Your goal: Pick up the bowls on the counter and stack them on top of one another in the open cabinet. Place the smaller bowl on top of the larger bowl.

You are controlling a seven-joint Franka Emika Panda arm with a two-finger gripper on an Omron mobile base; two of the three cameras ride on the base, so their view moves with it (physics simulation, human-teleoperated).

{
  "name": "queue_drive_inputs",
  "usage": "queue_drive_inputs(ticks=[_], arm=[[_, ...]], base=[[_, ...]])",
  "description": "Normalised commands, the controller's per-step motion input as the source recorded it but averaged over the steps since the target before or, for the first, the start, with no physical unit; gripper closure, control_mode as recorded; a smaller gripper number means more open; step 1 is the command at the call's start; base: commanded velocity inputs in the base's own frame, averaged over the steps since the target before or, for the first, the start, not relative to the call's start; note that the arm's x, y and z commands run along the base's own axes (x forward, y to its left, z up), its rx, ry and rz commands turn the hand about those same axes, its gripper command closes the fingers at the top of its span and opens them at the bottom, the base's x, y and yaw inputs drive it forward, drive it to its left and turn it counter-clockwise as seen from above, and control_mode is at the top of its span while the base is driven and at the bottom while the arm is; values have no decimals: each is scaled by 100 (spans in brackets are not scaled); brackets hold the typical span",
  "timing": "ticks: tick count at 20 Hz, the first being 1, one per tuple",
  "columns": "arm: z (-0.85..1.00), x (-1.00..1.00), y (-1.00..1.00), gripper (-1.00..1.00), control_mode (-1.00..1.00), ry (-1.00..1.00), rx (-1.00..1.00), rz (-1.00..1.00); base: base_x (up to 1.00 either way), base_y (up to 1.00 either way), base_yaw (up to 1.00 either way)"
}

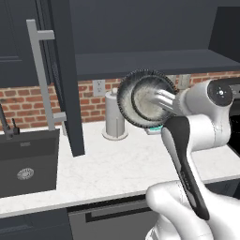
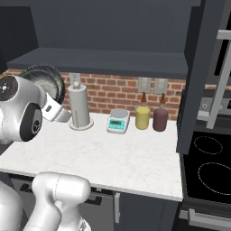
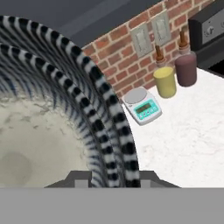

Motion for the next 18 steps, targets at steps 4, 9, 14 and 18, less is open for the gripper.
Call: queue_drive_inputs(ticks=[4, 9, 14, 18], arm=[[99, 17, -31, 100, -100, -13, -5, 0], [76, 34, -33, 100, -100, -16, -1, 0], [43, 13, -9, 100, -100, -3, -1, 0], [16, 79, 0, 100, -100, 7, -6, -1]], base=[[0, 0, 0], [0, 0, 0], [0, 0, 0], [0, 0, 0]])
